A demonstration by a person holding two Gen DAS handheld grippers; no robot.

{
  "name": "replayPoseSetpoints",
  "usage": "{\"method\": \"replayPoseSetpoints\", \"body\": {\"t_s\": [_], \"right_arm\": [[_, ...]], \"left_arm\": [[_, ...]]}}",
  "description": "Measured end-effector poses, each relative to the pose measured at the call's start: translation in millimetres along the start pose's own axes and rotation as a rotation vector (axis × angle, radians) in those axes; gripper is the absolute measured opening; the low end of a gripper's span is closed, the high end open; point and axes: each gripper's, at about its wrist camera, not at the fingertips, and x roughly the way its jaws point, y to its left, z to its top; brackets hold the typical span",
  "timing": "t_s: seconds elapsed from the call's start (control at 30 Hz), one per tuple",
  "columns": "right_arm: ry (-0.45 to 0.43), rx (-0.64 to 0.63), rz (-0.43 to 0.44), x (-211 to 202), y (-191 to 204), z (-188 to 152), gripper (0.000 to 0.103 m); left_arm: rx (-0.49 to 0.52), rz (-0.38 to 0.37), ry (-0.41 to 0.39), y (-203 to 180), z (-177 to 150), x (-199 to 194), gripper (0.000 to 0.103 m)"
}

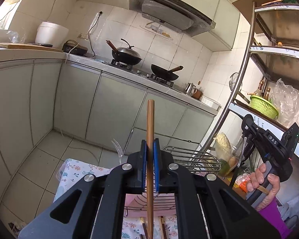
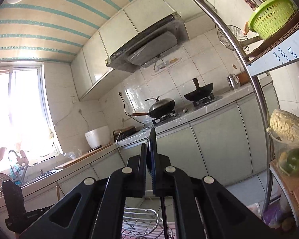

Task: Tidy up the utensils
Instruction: 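Lift wooden chopstick with left tool while right tool grasps and lifts dark chopstick, then lower both chopsticks into the pink cup and open both tools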

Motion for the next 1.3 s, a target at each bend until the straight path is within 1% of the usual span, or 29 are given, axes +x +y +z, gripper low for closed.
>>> {"method": "replayPoseSetpoints", "body": {"t_s": [0.17,0.27,0.43,0.53,0.6,0.7,0.83,0.93,1.03,1.1,1.2,1.3], "right_arm": [[-0.047,-0.019,-0.002,20,-11,1,0.004],[-0.052,-0.019,-0.008,33,-20,-2,0.004],[-0.032,-0.021,-0.023,46,-32,-17,0.004],[-0.004,-0.013,-0.03,44,-38,-32,0.004],[0.013,-0.01,-0.04,39,-42,-42,0.004],[0.036,0.005,-0.055,28,-44,-57,0.004],[0.074,0.026,-0.083,16,-48,-75,0.004],[0.093,0.026,-0.095,8,-48,-85,0.004],[0.115,0.031,-0.097,3,-48,-92,0.004],[0.129,0.032,-0.102,1,-48,-95,0.004],[0.144,0.039,-0.108,0,-50,-98,0.004],[0.158,0.045,-0.118,0,-51,-99,0.004]], "left_arm": [[-0.012,0.0,-0.02,6,3,5,0.006],[-0.024,-0.002,-0.025,9,4,10,0.006],[-0.029,0.002,-0.039,11,8,18,0.006],[-0.036,-0.002,-0.056,11,13,22,0.006],[-0.029,-0.001,-0.083,8,19,24,0.006],[0.005,0.023,-0.139,0,29,24,0.006],[0.019,0.06,-0.218,-5,39,25,0.006],[0.029,0.099,-0.296,-8,41,26,0.006],[0.052,0.158,-0.365,-10,38,31,0.006],[0.07,0.191,-0.394,-10,36,35,0.006],[0.098,0.221,-0.422,-11,30,42,0.006],[0.11,0.228,-0.394,-9,22,51,0.006]]}}
